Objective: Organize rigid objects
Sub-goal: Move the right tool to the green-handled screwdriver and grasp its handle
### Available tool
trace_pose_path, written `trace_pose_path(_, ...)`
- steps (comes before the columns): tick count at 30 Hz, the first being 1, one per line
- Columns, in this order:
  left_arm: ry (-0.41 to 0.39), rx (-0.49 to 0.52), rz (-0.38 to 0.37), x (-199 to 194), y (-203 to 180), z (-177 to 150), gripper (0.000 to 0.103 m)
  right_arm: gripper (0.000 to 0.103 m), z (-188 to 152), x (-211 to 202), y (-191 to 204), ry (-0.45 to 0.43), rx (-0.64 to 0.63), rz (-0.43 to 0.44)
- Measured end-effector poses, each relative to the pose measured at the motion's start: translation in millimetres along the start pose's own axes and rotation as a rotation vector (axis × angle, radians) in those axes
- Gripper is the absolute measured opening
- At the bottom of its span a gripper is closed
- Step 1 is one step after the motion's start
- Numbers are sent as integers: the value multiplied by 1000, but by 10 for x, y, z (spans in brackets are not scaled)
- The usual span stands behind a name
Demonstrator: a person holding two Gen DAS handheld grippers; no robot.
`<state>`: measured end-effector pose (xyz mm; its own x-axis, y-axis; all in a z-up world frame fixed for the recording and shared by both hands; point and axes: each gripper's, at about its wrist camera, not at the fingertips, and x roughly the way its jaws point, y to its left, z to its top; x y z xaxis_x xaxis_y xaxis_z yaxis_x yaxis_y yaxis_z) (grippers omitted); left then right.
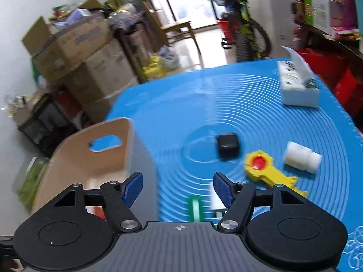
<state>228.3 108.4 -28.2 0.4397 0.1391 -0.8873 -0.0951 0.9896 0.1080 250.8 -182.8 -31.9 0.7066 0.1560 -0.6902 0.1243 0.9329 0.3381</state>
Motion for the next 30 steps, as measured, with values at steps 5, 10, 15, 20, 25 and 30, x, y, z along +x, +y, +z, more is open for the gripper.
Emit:
trace_pose_path(5,0,0,2,-4,6,-3,12,74,-118,240,-83,69,-32,-53)
trace_pose_path(10,0,-2,3,-11,34,-9,12,59,-270,463,-48,151,-106,-70)
trace_pose_path(15,1,-1,3,-11,33,-9,12,50,-330,569,-6,180,-145,-64)
trace_pose_path(20,0,-1,3,-11,32,-9,12,49,-388,650,54,191,-189,-66)
trace_pose_path(25,0,-1,4,-11,31,-8,12,49,-442,756,113,201,-237,-76)
trace_pose_path(30,1,0,7,-4,22,-16,12,46,-486,843,181,179,-289,-95)
